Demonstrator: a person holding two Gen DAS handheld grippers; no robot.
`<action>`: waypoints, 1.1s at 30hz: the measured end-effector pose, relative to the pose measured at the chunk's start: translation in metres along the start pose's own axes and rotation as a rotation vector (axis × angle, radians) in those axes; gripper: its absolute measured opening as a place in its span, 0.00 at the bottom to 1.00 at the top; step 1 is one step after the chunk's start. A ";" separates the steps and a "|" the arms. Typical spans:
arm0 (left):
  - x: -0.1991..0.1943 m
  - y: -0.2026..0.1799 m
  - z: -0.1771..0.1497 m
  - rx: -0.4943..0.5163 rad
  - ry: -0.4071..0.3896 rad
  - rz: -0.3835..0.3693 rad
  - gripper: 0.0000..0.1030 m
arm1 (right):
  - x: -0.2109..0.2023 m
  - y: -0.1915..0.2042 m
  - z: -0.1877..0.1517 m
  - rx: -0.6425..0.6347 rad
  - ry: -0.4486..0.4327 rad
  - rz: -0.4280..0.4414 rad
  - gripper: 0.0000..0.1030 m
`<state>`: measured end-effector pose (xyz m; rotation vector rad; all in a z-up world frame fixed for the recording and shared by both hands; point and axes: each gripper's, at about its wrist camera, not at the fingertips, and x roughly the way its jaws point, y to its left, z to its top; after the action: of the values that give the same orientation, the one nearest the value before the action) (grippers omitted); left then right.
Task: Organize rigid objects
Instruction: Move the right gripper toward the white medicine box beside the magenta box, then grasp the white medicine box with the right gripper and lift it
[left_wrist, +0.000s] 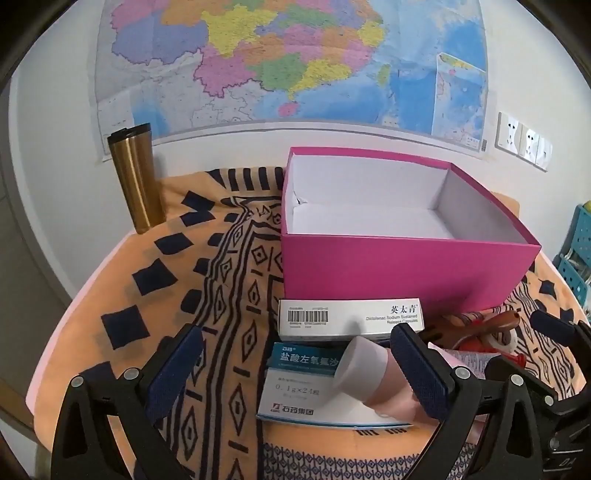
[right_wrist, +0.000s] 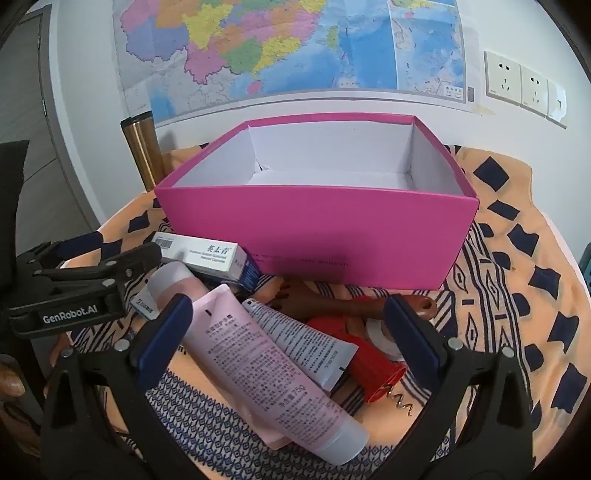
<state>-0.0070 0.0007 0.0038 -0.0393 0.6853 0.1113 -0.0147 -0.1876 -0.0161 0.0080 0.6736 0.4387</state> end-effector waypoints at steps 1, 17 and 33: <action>-0.001 -0.004 -0.002 0.001 -0.004 0.006 1.00 | 0.000 0.000 0.000 0.001 0.002 0.002 1.00; 0.012 0.014 0.002 -0.003 0.001 -0.005 1.00 | 0.015 -0.004 0.002 0.020 0.046 0.071 1.00; 0.047 0.028 0.011 0.063 0.114 -0.184 0.75 | 0.059 0.006 0.032 0.017 0.145 0.273 0.69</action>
<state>0.0326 0.0332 -0.0173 -0.0485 0.7955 -0.0899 0.0434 -0.1542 -0.0257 0.0861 0.8229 0.7009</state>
